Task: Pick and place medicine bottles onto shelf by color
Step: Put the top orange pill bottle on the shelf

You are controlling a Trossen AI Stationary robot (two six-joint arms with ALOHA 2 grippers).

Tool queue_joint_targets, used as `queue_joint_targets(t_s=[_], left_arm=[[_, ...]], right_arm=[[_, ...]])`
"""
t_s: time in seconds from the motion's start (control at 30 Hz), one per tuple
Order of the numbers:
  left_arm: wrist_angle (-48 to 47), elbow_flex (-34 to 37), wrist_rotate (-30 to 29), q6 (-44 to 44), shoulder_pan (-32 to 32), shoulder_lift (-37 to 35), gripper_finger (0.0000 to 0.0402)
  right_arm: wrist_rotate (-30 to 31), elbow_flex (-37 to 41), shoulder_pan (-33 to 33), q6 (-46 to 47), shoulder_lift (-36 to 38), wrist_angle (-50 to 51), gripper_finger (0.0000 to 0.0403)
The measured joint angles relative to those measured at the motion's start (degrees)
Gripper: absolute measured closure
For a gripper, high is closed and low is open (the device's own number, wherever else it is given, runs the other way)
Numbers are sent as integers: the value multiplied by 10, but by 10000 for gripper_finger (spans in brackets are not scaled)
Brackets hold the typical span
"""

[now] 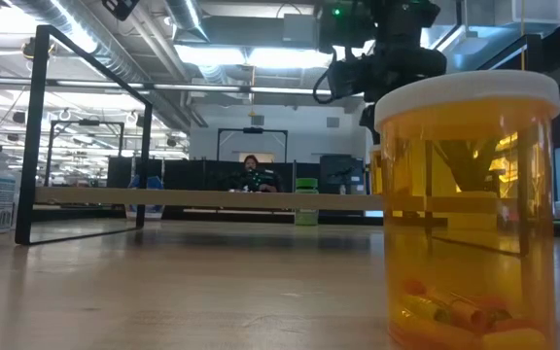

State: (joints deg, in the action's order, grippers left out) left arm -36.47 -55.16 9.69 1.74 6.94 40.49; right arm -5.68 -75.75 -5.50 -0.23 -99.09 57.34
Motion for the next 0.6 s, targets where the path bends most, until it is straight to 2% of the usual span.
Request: queue_joint_targets(t_s=[0.6], left_arm=[[0,0,0,0,0,0,376]], right_arm=[[-4,1,0,15,0,-11,184]])
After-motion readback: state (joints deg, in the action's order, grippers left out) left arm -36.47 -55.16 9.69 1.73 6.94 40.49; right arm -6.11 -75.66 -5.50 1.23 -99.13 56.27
